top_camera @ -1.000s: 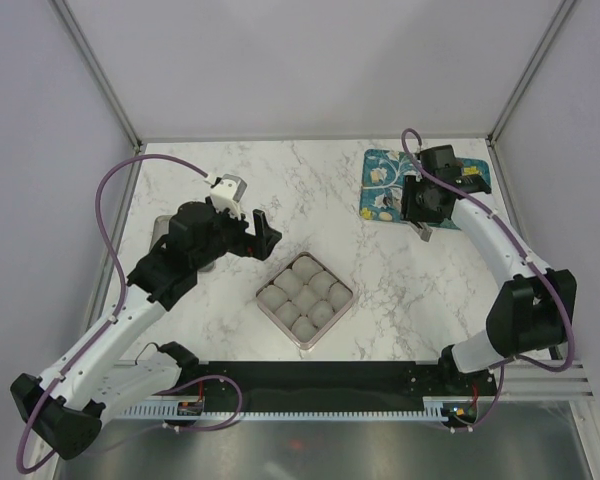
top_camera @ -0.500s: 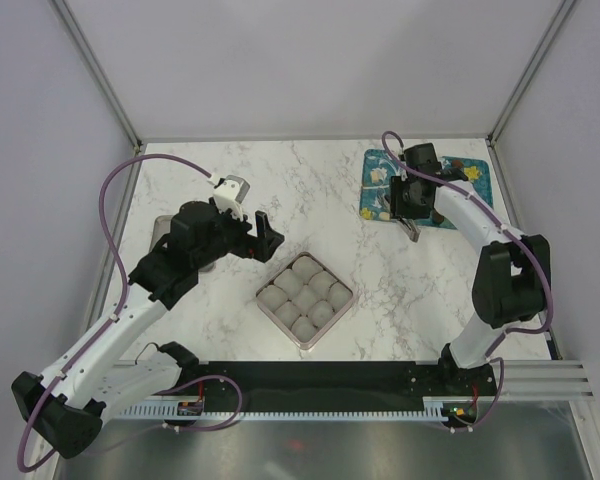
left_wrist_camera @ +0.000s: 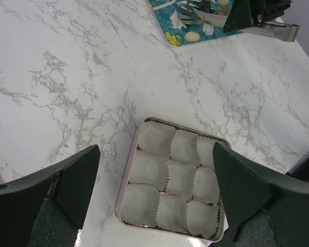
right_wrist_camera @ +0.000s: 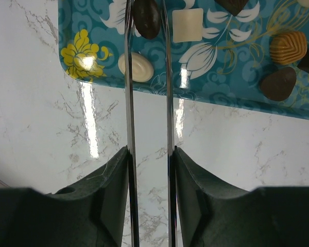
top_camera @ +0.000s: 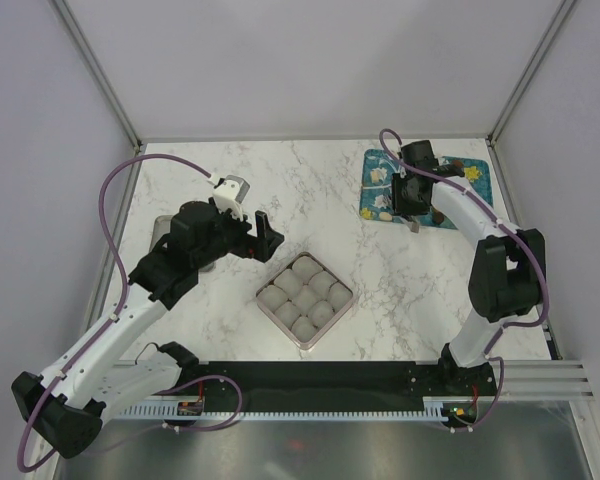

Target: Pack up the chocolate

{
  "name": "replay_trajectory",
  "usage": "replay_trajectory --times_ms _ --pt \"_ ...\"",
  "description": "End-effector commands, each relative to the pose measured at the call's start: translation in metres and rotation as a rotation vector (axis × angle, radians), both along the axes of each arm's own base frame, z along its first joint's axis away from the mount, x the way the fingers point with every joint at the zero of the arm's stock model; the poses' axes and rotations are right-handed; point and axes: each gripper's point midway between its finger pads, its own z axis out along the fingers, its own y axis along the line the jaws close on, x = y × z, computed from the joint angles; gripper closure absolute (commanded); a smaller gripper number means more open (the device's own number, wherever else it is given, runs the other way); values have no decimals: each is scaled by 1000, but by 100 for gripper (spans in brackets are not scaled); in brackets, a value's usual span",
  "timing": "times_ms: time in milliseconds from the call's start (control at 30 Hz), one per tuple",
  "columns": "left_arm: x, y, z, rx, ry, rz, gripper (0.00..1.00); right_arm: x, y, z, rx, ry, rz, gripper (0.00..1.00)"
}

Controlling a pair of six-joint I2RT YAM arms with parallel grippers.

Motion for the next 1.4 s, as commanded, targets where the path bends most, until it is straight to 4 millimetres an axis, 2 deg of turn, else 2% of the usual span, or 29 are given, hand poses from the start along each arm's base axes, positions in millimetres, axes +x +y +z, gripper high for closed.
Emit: replay_trajectory --times_ms 0,233,333,367,467,500,567,600,667,700,767,833,867,900,967,1000,1233,1367 --pt "5 -2 23 -22 -65 -5 2 4 8 15 27 -37 19 55" --pt "6 0 23 -17 -68 4 1 -3 8 29 34 -51 2 63" --pt "5 0 22 -17 -67 6 1 -2 12 52 34 -84 -3 66" --pt "5 0 21 -15 -64 6 2 1 15 66 39 -116 -1 67" --pt "6 0 20 -17 -59 8 1 -9 35 86 44 -136 42 68" --pt "5 0 19 -17 -55 7 2 -13 49 92 58 -145 73 69" --pt "4 -1 20 -22 -53 6 2 -26 65 100 85 -155 113 69" --pt "4 0 20 -22 -49 8 1 -35 80 99 98 -147 140 70" --pt "4 0 21 -28 -42 16 2 -50 93 107 119 -156 174 71" --pt "3 1 22 -25 -35 21 2 -63 108 104 139 -142 211 71" --pt "2 2 22 -28 -25 29 3 -79 120 112 174 -151 241 71" --pt "0 5 19 -20 -9 37 3 -102 141 109 217 -123 291 71" --pt "-3 8 20 -21 -13 41 4 -110 147 113 235 -130 307 71" --pt "-4 11 13 -7 0 52 4 -124 157 108 239 -112 340 72" --pt "-9 18 13 -6 -11 66 4 -139 164 105 265 -98 350 72" --pt "-11 23 6 6 -5 80 4 -147 172 105 275 -96 370 72" --pt "-19 43 10 12 -61 142 2 -184 192 82 290 -41 415 72" --pt "-17 50 15 14 -83 176 2 -197 198 66 248 -24 423 72"
